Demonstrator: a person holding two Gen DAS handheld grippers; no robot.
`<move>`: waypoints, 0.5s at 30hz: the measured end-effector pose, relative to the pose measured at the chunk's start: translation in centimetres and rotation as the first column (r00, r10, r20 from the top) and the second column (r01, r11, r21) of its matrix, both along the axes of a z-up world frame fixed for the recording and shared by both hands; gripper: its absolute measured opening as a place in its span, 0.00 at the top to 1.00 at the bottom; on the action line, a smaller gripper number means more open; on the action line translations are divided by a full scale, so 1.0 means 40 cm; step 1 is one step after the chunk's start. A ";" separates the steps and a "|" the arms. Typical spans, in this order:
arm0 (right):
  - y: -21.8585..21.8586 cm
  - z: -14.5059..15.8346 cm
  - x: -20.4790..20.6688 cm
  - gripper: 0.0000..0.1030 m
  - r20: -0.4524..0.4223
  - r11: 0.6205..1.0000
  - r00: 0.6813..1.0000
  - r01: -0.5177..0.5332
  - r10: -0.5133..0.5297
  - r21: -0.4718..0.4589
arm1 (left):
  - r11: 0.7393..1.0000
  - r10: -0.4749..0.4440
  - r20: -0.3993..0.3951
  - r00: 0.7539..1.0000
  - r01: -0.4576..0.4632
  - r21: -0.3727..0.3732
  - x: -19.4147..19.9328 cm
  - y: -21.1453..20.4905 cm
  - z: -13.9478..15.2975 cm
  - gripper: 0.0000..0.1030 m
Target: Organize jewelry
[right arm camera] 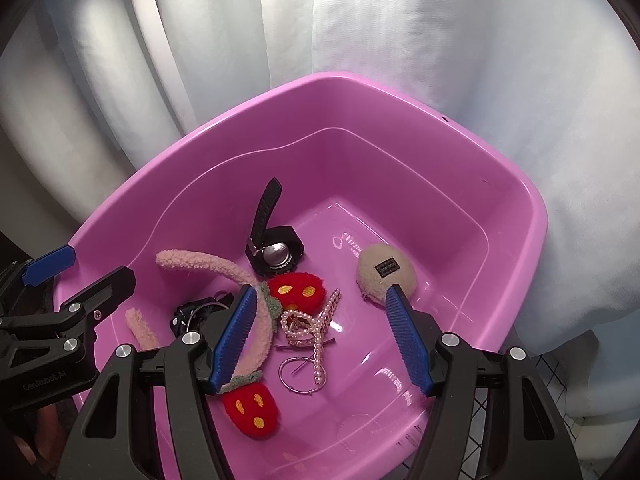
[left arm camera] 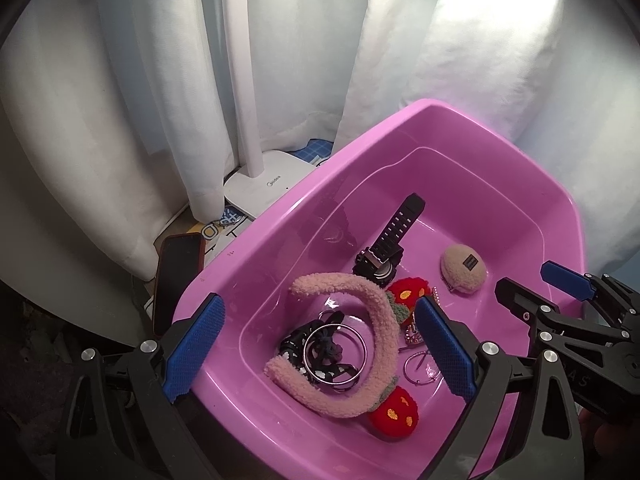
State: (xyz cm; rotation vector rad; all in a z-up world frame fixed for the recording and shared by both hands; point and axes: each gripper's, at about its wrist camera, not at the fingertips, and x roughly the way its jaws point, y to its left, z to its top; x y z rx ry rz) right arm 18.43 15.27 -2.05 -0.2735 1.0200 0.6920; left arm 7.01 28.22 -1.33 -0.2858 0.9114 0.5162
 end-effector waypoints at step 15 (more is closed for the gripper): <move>-0.015 0.000 -0.006 0.38 0.004 1.000 1.000 -0.002 0.002 -0.003 | 1.000 -0.019 0.002 1.000 0.019 -0.017 -0.005 -0.012 0.002 0.09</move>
